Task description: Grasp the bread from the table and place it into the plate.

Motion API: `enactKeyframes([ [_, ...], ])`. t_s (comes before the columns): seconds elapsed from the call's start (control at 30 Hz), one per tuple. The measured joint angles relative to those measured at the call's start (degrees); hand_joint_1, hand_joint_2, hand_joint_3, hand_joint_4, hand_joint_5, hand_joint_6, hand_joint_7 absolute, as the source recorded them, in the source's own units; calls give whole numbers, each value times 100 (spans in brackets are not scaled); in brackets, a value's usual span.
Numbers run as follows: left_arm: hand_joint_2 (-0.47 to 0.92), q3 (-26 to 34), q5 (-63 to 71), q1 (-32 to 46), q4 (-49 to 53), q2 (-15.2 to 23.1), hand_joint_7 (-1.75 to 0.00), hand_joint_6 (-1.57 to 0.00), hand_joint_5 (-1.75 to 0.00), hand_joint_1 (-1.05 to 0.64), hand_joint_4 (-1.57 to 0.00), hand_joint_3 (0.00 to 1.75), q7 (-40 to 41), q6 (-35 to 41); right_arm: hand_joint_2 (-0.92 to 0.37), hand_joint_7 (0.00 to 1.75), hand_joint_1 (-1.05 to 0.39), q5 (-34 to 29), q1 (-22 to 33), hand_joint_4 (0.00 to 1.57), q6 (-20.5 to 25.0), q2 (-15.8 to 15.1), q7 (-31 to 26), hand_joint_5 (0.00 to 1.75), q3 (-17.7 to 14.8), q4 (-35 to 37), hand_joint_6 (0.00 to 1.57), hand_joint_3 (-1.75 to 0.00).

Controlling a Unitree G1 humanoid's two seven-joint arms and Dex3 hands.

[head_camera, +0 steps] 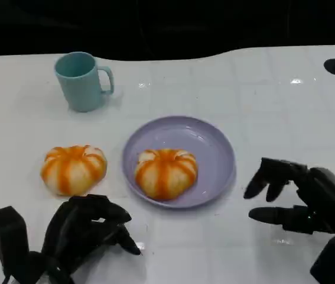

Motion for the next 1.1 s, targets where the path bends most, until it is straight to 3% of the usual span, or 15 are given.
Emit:
enactKeyframes([
  [0.3,70,-2,-1,4,-19,1,-23,-157,-61,-105,-157,0,2,9,-89,175,-22,1243,696,75,1069,104,1257,175,-182,-1027,48,-1],
  [0.47,70,-3,-2,5,-21,1,-23,-157,-61,-105,-157,0,3,11,-92,175,-26,1444,1057,75,1574,112,1566,175,-272,-1526,45,-3],
  [1.0,69,6,-11,7,-42,6,-22,-157,-59,-105,-157,0,1,115,-92,175,-38,1390,1460,66,1539,291,1730,175,-390,-1551,42,-14],
  [1.1,68,5,-13,16,-82,7,-22,-157,-59,-105,-157,0,1,141,-92,163,-40,1374,1454,63,1345,294,1763,175,-389,-1409,47,-19],
])
